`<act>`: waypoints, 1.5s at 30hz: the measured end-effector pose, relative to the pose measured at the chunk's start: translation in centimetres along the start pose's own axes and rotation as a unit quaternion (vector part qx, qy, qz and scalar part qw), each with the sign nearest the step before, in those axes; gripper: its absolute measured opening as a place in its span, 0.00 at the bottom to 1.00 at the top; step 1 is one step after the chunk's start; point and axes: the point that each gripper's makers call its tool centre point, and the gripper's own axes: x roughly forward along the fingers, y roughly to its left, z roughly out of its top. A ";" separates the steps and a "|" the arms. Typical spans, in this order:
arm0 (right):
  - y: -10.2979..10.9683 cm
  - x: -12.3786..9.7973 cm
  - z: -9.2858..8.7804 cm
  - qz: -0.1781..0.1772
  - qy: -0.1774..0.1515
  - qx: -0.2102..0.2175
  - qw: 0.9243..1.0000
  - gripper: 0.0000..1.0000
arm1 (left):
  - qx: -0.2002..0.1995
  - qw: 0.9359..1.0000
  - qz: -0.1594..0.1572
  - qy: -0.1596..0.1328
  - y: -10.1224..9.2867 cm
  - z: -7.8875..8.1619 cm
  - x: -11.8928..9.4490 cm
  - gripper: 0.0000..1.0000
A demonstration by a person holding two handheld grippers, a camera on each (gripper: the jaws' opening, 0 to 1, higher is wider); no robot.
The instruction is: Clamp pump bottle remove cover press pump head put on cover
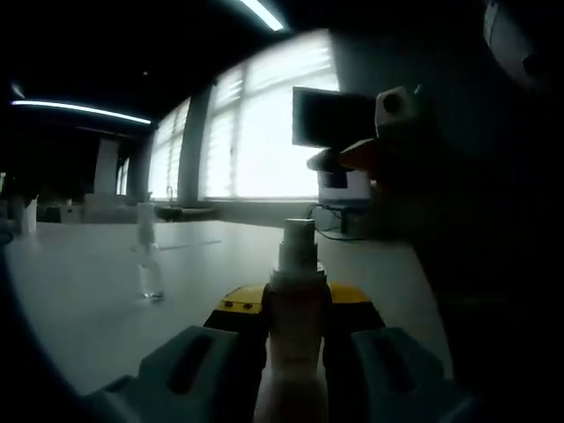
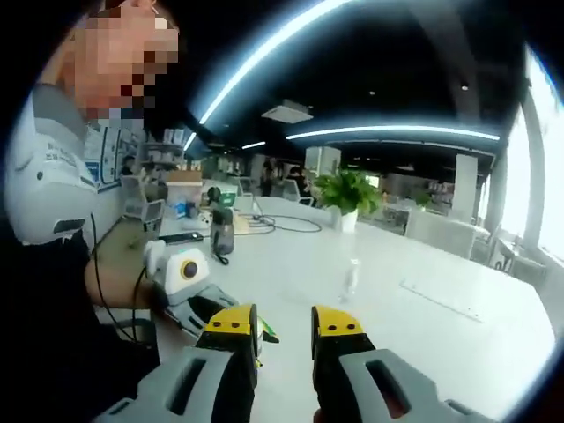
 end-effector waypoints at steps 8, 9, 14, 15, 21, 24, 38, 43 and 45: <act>1.3 1.4 1.1 0.064 0.047 -0.041 0.996 0.18 | 0.000 1.000 -0.006 -0.002 -0.4 0.1 -0.2 0.14; 1.4 1.7 1.3 0.070 0.051 -0.043 0.995 0.18 | 0.001 1.000 -0.007 -0.002 -0.4 0.1 -0.2 0.14; 1.6 2.5 1.4 0.089 0.084 -0.068 0.990 0.16 | -0.002 1.000 -0.009 -0.001 -0.3 0.1 -0.3 0.14; 1.6 2.6 1.5 0.093 0.089 -0.071 0.989 0.15 | -0.002 1.000 -0.009 -0.001 -0.3 0.1 -0.2 0.14; 2.8 3.1 0.6 0.143 0.149 -0.128 0.970 0.13 | 0.002 1.000 -0.007 -0.001 -0.4 0.1 -0.1 0.14; 3.5 3.6 0.4 0.170 0.170 -0.156 0.958 0.13 | 0.001 1.000 -0.005 0.000 -0.3 0.1 -0.1 0.14; 4.6 4.3 -1.5 0.242 0.256 -0.229 0.907 0.10 | -0.001 1.000 -0.005 0.000 -0.4 0.1 0.0 0.14; 4.4 4.9 -1.7 0.252 0.273 -0.251 0.894 0.08 | 0.003 1.000 -0.005 -0.001 -0.4 0.1 0.0 0.14; 4.6 4.8 -1.9 0.265 0.283 -0.261 0.884 0.07 | 0.003 1.000 -0.005 -0.002 -0.4 0.1 0.0 0.14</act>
